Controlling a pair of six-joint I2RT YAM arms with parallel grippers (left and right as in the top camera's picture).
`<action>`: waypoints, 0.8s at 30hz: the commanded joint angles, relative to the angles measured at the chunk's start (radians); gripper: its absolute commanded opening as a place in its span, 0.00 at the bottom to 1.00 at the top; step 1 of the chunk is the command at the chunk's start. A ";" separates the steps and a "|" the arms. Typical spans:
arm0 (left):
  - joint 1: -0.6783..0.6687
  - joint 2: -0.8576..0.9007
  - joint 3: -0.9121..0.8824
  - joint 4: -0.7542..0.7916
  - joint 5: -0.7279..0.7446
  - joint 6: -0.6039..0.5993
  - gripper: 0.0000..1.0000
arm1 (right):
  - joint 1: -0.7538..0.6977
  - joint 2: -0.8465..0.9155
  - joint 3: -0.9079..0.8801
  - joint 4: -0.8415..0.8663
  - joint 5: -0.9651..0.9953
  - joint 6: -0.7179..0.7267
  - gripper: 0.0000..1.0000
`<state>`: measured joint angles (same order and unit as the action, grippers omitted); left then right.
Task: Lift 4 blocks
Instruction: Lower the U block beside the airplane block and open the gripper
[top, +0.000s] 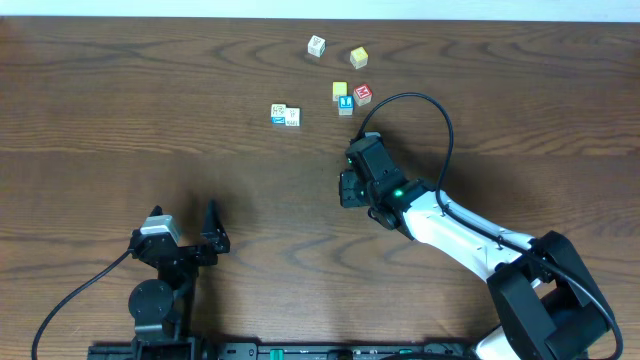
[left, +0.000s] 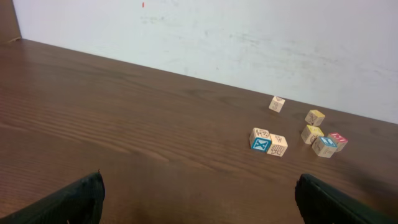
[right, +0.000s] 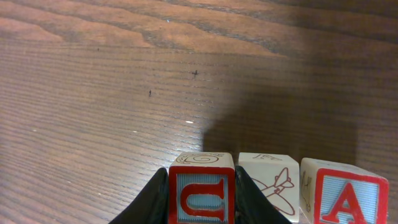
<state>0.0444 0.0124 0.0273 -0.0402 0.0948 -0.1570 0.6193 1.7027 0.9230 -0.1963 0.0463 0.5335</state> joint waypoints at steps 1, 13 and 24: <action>-0.002 -0.002 -0.023 -0.023 0.006 0.006 0.98 | -0.012 -0.001 0.008 0.003 0.018 -0.016 0.32; -0.002 -0.002 -0.023 -0.023 0.006 0.006 0.98 | -0.012 -0.001 0.008 0.002 0.024 -0.016 0.47; -0.002 -0.002 -0.023 -0.023 0.006 0.006 0.98 | -0.012 -0.001 0.027 0.057 -0.037 -0.086 0.41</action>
<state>0.0444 0.0124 0.0273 -0.0406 0.0948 -0.1570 0.6193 1.7027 0.9245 -0.1478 0.0322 0.4915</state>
